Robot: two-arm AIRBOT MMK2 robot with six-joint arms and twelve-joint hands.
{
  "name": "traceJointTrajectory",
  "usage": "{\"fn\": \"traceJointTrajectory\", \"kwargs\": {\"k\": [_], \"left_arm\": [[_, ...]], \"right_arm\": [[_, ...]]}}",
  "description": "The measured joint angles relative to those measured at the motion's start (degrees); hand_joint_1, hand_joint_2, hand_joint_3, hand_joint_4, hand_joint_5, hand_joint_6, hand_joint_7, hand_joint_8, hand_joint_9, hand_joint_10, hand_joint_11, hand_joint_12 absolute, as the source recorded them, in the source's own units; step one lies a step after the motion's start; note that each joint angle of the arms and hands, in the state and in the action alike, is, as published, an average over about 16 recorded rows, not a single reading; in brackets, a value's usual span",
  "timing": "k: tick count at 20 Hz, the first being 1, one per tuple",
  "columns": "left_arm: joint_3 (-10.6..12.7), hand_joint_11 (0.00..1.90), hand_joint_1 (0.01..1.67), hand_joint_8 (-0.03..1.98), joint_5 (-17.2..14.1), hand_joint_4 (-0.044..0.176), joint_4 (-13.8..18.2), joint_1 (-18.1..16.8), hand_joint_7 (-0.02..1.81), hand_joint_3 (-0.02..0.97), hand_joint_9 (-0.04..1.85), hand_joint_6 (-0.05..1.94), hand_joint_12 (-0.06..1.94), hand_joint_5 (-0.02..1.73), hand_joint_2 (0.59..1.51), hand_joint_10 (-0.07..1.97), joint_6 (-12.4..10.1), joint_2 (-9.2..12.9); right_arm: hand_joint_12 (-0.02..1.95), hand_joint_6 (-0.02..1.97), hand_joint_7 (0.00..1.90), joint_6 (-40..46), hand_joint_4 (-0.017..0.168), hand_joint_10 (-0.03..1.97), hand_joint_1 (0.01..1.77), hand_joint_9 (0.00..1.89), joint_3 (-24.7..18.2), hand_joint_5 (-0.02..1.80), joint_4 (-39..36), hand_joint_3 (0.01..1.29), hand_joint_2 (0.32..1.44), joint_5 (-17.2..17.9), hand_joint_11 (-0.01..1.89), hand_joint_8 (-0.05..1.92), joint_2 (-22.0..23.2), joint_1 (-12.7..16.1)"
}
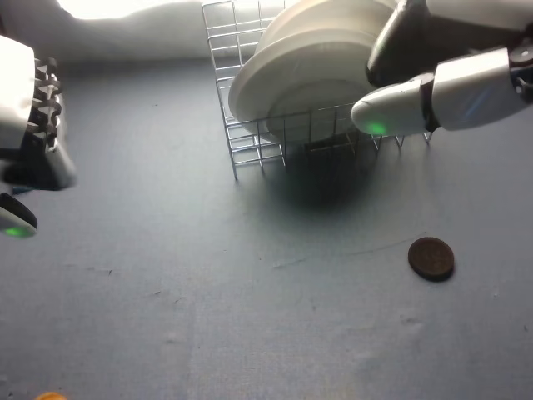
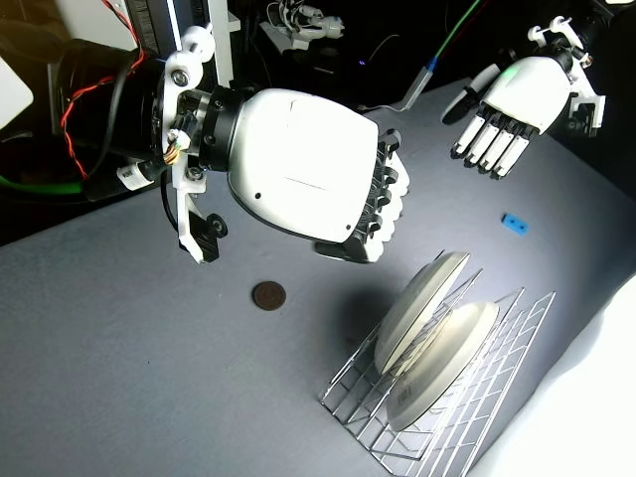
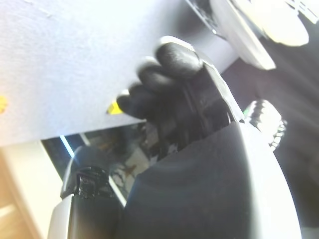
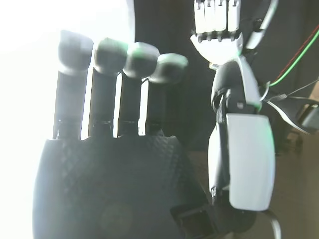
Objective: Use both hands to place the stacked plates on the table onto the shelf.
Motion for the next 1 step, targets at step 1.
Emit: {"fn": "traceJointTrajectory", "kwargs": {"k": [1], "left_arm": [[-0.1,0.71,0.11,1.5,-0.1,0.006,0.0,0.0,0.83,0.003,0.8,1.37,1.86,0.71,1.283,1.55,0.0,0.0]], "right_arm": [[1.85,1.35,0.91,-0.2,-0.003,1.74,0.58,0.92,0.0,0.85,0.0,0.01,1.1,0.2,0.92,1.51,0.0,-0.1]]}}
